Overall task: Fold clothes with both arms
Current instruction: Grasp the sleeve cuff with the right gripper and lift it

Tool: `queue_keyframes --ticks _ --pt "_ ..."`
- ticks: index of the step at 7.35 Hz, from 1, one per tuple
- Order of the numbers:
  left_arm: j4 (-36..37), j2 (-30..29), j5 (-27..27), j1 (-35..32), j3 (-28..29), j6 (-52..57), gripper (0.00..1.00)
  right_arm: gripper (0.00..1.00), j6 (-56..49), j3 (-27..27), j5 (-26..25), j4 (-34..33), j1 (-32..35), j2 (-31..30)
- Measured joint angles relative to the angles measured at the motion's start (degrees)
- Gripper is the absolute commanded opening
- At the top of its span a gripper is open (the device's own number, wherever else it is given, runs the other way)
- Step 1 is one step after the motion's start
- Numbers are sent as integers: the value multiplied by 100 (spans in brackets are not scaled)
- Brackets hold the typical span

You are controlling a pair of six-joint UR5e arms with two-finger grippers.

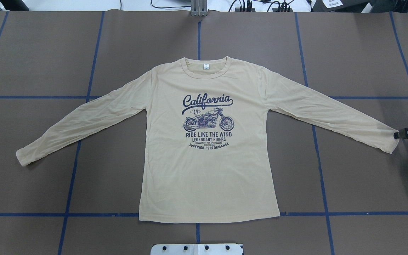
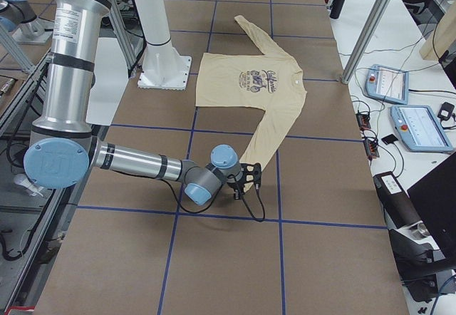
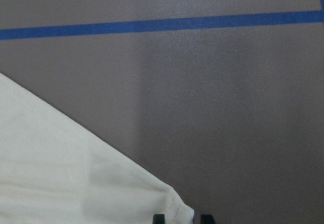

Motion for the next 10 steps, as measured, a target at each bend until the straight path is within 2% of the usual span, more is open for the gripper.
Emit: queue_keyframes --ticks 1,2,5,7,9,10 --pt "0 0 0 0 -3 0 100 8 0 -1 -1 -6 -3 -2" --pt "0 0 0 0 -6 0 100 0 0 -4 -2 -12 -6 -6" --pt "-1 0 0 0 -8 0 100 0 404 35 16 -18 -9 10" --pt "-1 0 0 0 -1 0 100 0 630 291 117 -80 0 78" --pt "5 0 0 0 5 0 100 0 701 1114 174 -663 42 123" --pt "5 -1 -2 0 16 0 100 0 825 1681 155 -1346 61 275"
